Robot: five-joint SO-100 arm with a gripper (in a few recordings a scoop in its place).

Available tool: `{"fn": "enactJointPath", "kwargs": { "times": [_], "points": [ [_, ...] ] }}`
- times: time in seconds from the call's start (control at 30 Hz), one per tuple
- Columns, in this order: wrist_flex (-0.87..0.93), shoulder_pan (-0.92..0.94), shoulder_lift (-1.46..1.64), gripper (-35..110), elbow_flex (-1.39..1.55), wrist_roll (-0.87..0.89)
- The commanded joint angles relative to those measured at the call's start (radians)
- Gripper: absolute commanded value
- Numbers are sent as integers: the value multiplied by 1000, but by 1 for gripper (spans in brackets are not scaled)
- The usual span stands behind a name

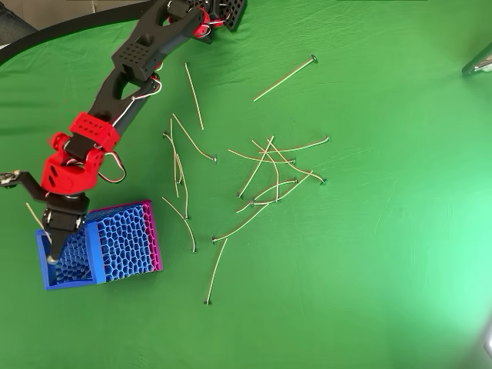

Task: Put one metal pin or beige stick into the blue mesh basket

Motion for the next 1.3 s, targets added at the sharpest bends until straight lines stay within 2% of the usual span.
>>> {"fn": "enactJointPath", "kwargs": {
  "times": [0.0, 0.1, 0.43, 0.53, 0.6, 0.77, 1.27],
  "points": [
    [-29, -3, 8, 0, 5, -14],
    [-31, 5, 14, 1, 18, -12],
    [-38, 17, 18, 28, -18, 20],
    [-32, 18, 17, 28, -37, 28],
    [-29, 20, 21, 26, -44, 31],
    [0, 14, 55, 4, -49, 63],
    [347, -91, 511, 0, 239, 258]
  ]
}}
